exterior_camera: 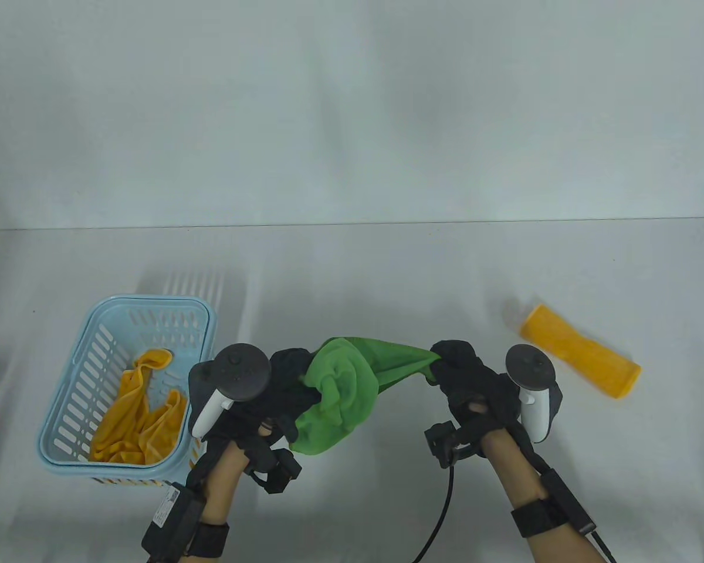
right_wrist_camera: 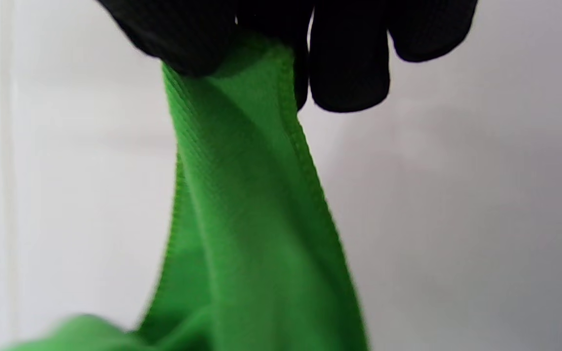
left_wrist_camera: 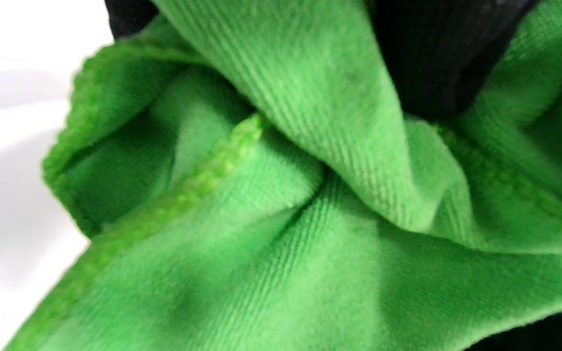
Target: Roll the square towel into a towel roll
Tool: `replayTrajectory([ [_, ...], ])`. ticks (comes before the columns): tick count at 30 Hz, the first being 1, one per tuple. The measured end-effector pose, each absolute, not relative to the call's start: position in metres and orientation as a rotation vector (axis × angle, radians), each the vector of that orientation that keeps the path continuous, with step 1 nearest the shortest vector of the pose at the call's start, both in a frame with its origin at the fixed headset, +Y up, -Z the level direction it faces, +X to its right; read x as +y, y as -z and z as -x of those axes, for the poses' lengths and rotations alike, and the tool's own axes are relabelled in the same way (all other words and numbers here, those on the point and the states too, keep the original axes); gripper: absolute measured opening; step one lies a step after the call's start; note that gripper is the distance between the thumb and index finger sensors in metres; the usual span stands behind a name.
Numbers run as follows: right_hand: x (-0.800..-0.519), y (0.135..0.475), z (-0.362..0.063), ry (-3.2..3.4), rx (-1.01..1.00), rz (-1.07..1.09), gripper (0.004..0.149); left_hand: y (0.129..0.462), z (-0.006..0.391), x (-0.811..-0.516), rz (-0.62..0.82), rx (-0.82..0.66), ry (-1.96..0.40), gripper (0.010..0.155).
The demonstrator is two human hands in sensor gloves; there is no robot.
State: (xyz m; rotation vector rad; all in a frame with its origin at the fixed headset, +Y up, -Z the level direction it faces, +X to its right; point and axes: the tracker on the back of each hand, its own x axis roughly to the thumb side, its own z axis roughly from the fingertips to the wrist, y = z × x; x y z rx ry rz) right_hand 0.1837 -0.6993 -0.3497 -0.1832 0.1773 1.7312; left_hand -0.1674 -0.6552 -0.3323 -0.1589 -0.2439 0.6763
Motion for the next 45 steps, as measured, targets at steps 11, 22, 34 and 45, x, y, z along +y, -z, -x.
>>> replayTrajectory([
  [11,-0.653,0.336,-0.179,-1.742,0.005,0.009,0.037,0.340,0.146,-0.685,0.219,-0.224,-0.355,0.055],
  [22,-0.577,0.345,-0.149,-1.916,-0.036,-0.097,0.036,0.338,0.153,-0.680,0.208,-0.198,-0.366,0.085],
  [34,-0.513,0.358,-0.153,-2.051,-0.133,-0.059,0.036,0.328,0.165,-0.648,0.109,-0.211,-0.509,0.048],
  [45,-0.485,0.353,-0.155,-2.080,-0.187,-0.070,0.036,0.330,0.169,-0.652,0.112,-0.161,-0.553,0.059],
])
